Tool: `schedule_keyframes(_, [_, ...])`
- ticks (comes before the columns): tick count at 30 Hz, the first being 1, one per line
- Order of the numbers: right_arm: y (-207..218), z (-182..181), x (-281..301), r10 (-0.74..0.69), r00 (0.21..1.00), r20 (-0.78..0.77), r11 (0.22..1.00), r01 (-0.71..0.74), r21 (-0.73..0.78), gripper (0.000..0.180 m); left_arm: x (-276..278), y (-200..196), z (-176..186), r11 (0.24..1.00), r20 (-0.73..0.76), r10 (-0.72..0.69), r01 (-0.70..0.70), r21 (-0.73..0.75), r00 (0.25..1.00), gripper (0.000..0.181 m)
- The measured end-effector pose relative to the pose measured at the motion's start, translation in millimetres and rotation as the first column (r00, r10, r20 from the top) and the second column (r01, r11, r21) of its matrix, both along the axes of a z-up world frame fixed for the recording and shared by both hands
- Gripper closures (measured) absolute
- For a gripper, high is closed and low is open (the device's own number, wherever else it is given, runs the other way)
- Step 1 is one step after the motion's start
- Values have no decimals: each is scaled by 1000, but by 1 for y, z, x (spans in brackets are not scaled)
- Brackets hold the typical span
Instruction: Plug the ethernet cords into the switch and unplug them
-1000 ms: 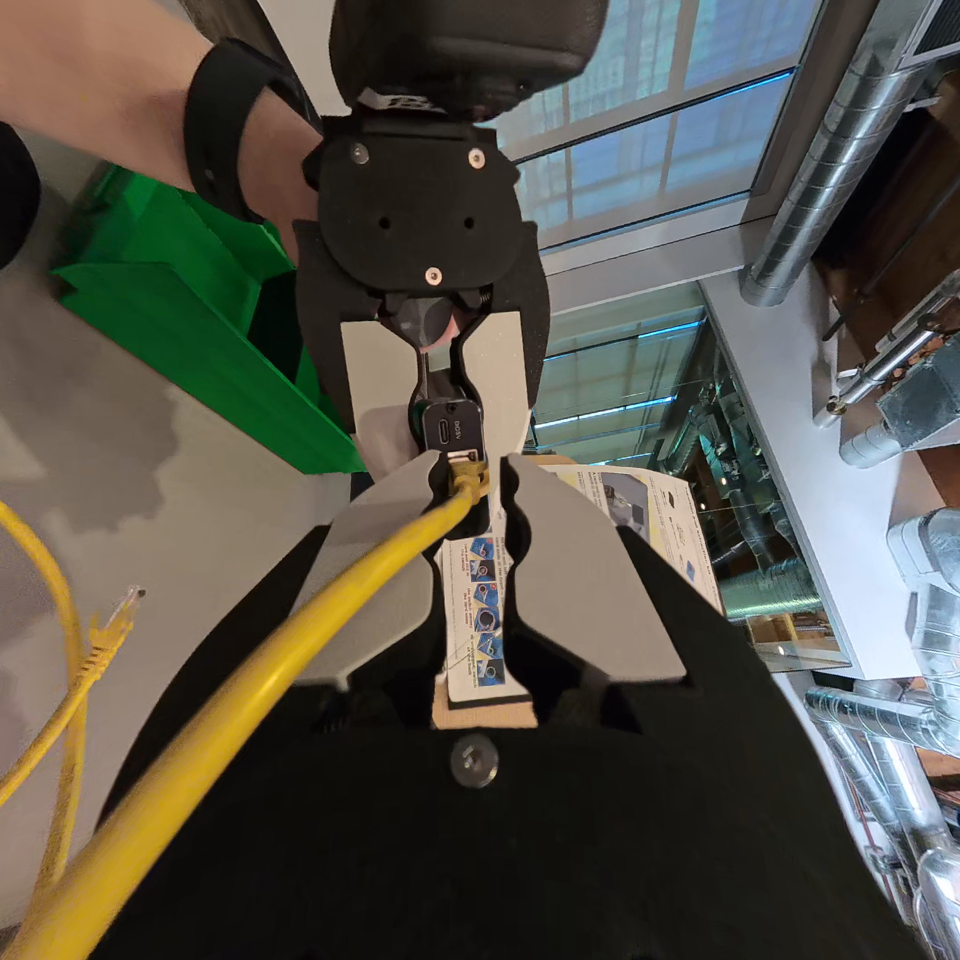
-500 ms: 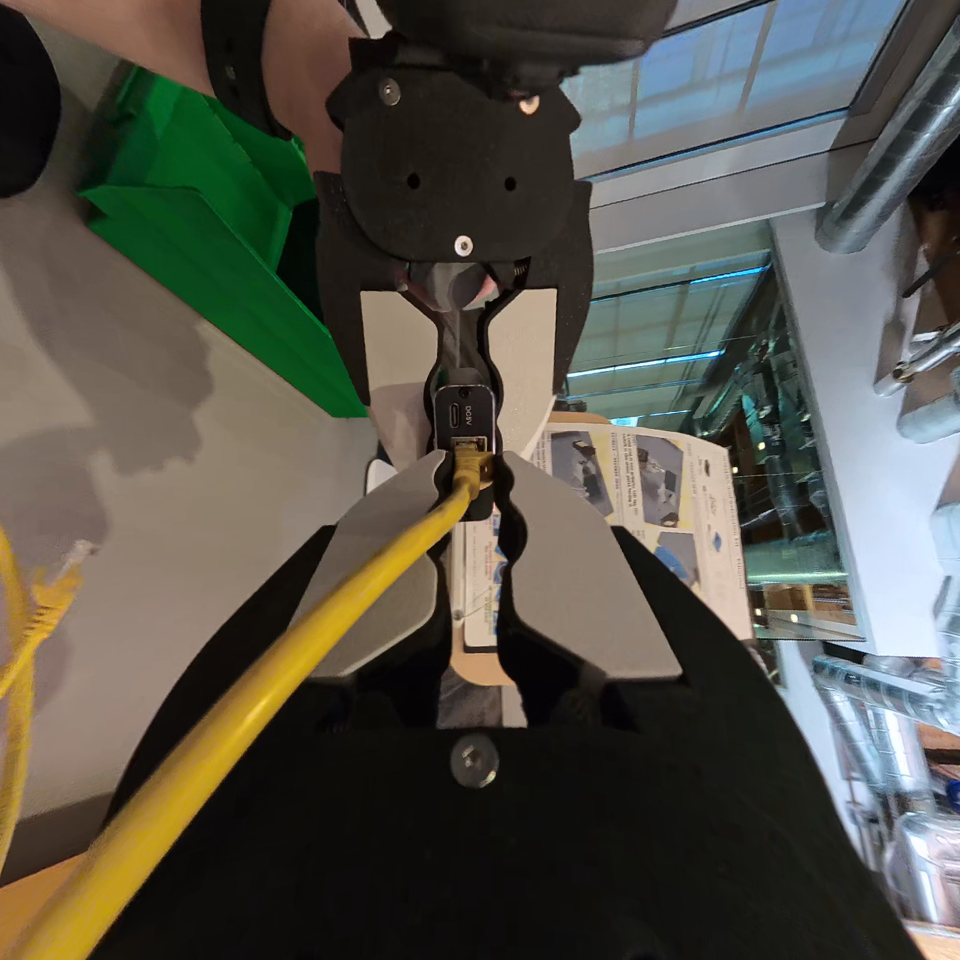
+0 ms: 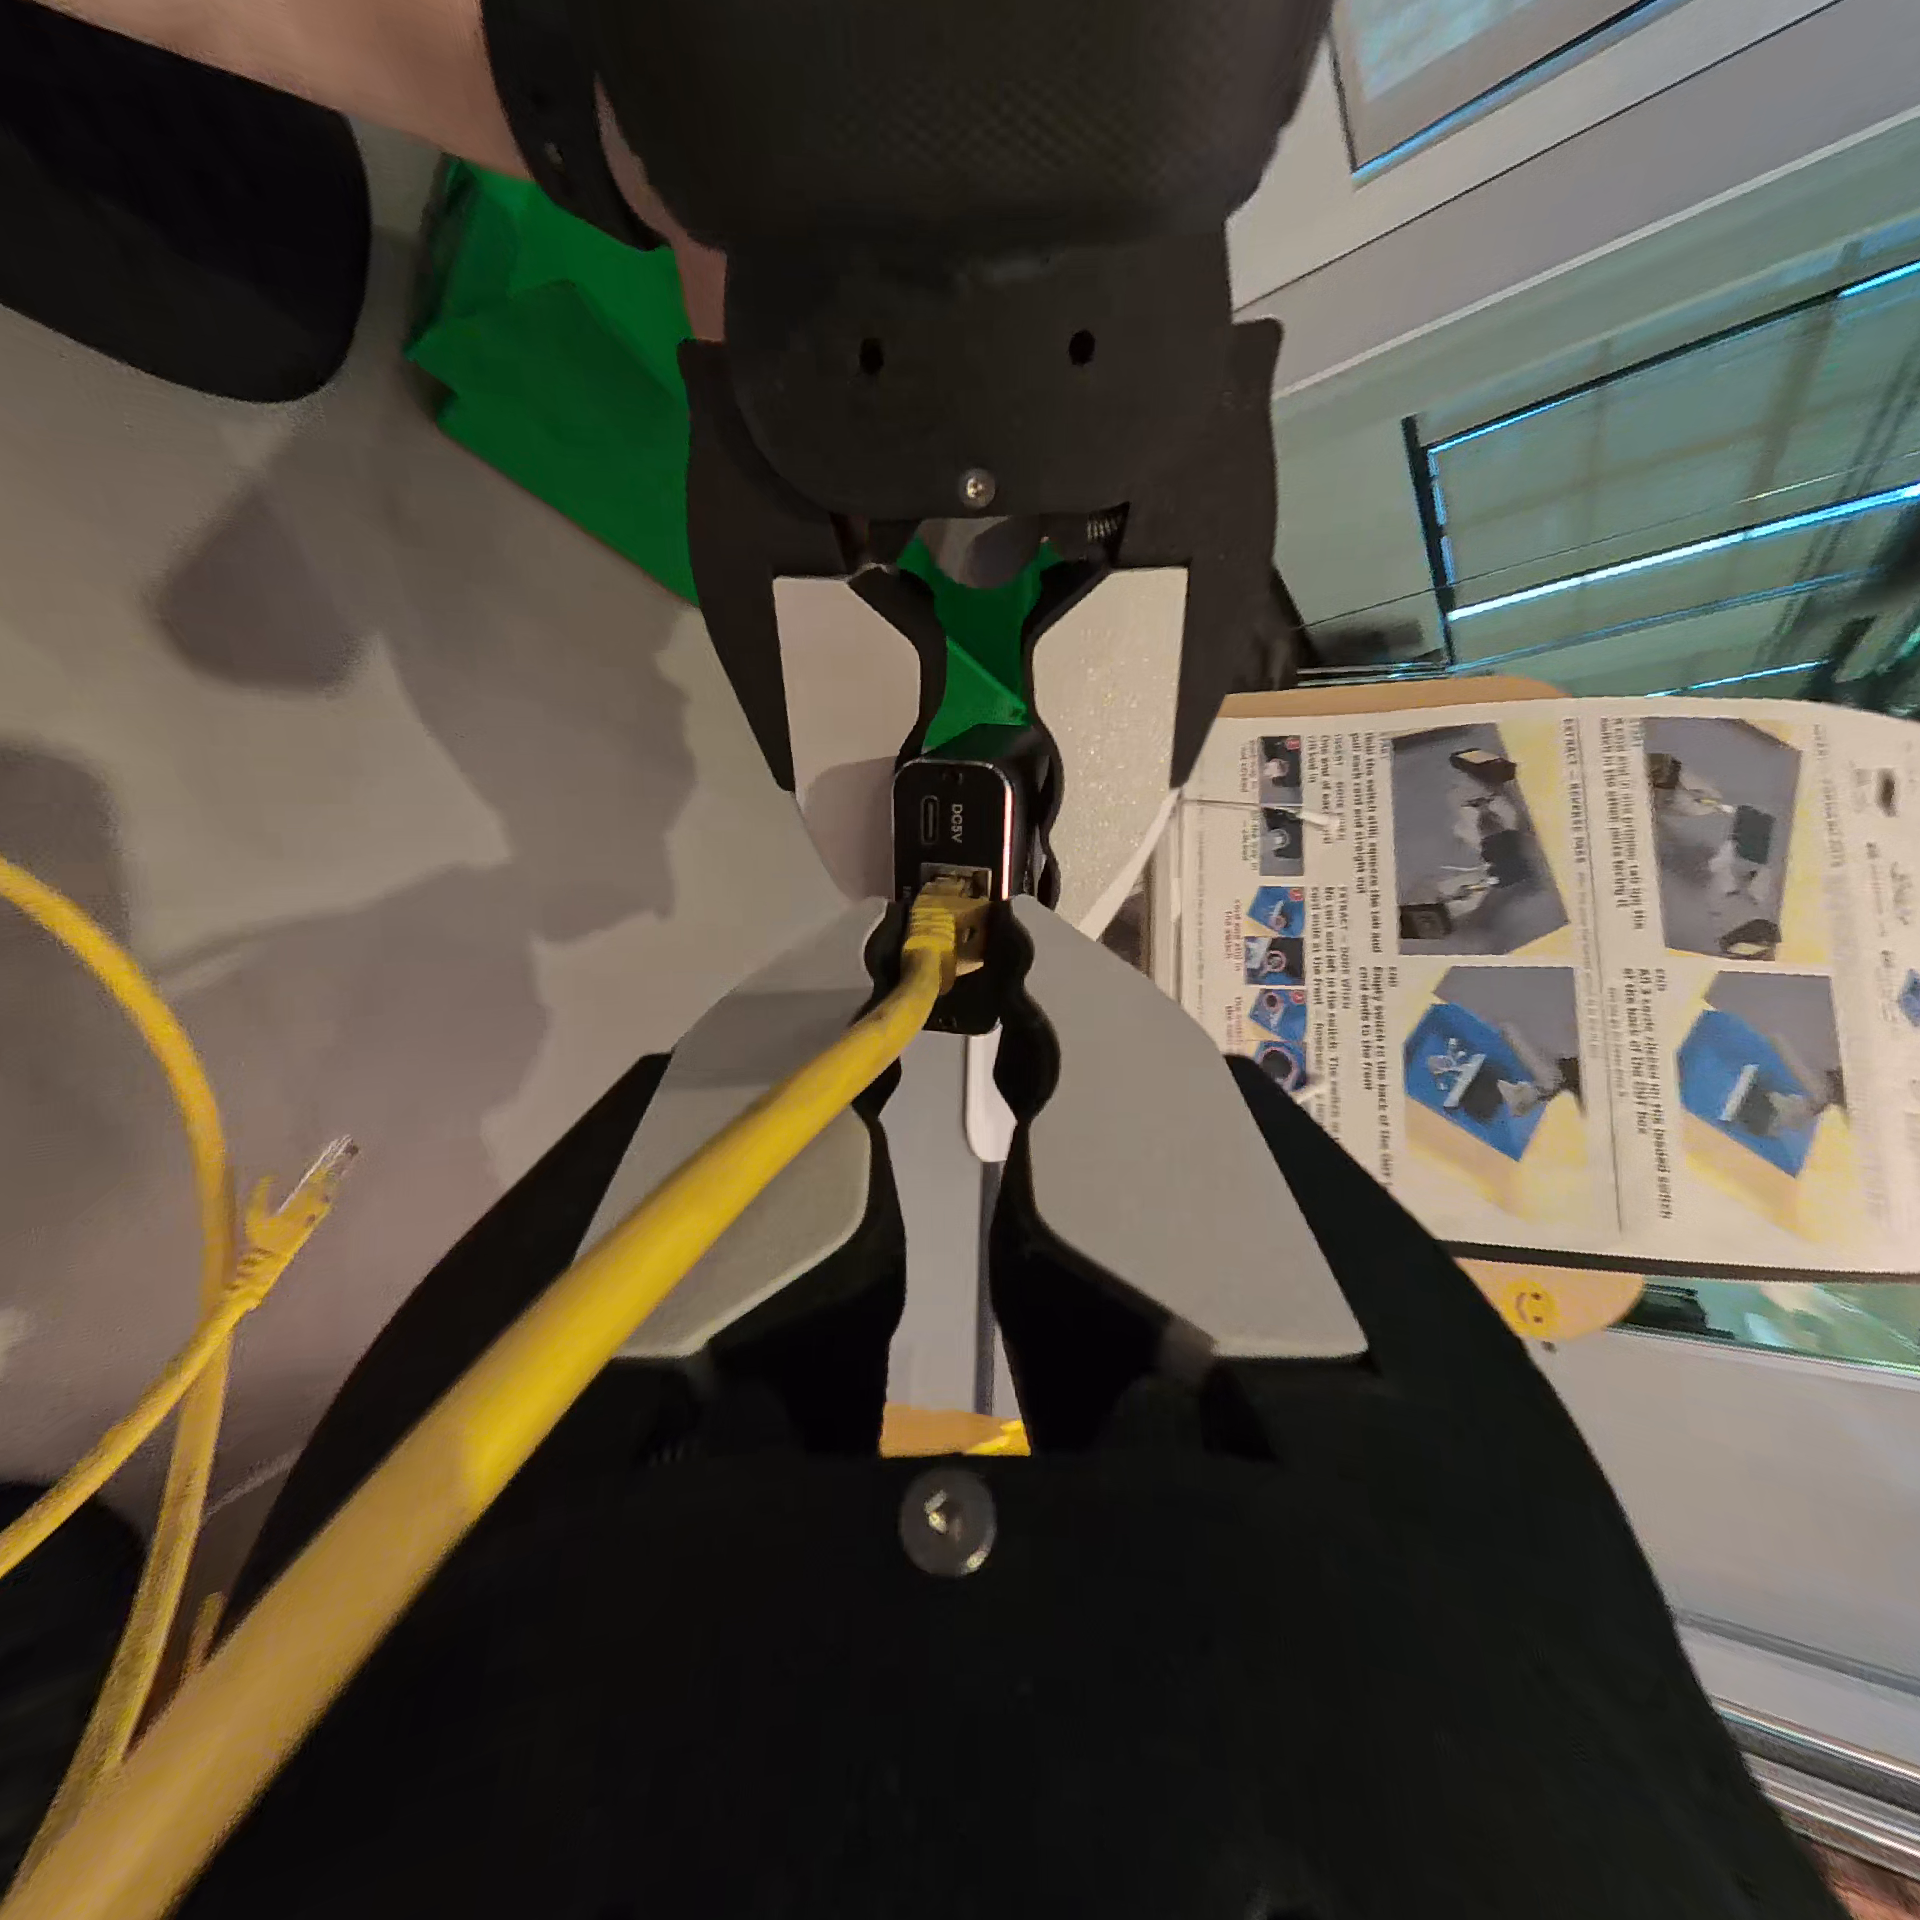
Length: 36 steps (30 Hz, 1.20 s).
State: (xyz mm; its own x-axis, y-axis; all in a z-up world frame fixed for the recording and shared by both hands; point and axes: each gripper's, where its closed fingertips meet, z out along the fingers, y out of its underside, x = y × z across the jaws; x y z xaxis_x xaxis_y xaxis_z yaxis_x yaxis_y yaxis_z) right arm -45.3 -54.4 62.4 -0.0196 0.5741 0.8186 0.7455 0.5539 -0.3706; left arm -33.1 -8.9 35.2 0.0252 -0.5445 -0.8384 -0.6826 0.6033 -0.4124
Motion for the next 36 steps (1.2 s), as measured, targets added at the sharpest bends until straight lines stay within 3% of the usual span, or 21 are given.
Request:
schedule_keyframes(4, [1,-9,2,-22,999,35,999,24,-49,165,2,1,-12,999,-37,1,-3,-38,999,152])
schedule_keyframes(5, [-11,-16,3,39,996,84,994,-30,-109,165,-4,11,-12,998,-60,64,-63,18,996,154])
schedule_keyframes(6, [-48,-26,-11,218,975,47,939,-197,-281,164,-31,44,6,953,7,284,-283,109,959,153])
schedule_keyframes(7, [-42,-21,-18,182,981,66,968,-167,-185,164,-51,54,12,947,46,318,-319,24,947,154])
schedule_keyframes(8, [-26,-11,-18,108,991,76,994,-105,-38,164,-58,45,26,968,154,246,-234,-94,957,154])
schedule_keyframes(9, [-27,-3,-20,136,991,9,990,-135,-50,164,-61,28,45,981,242,166,-136,-135,956,154])
schedule_keyframes(11, [-23,8,-14,137,988,-76,986,-144,-89,164,-67,9,75,994,346,104,-84,-74,932,154])
schedule_keyframes(15, [26,13,29,-169,981,-96,984,163,-67,164,-67,-2,92,993,376,119,-107,-52,919,154])
schedule_keyframes(18, [51,31,70,-461,870,-172,887,444,-128,164,-75,-1,91,988,341,152,-146,-43,928,154])
schedule_keyframes(24, [65,109,108,-615,781,-109,788,608,-94,164,-87,-6,99,989,394,137,-102,-108,909,154])
schedule_keyframes(28, [86,150,160,-742,669,46,670,742,5,164,-87,-10,100,990,388,121,-83,-113,914,154])
schedule_keyframes(31, [98,137,202,-802,566,192,577,816,7,164,-87,-13,100,991,380,114,-79,-106,918,154])
schedule_keyframes(36, [103,68,262,-806,414,424,471,881,35,164,-81,-20,100,993,376,82,-43,-111,923,154])
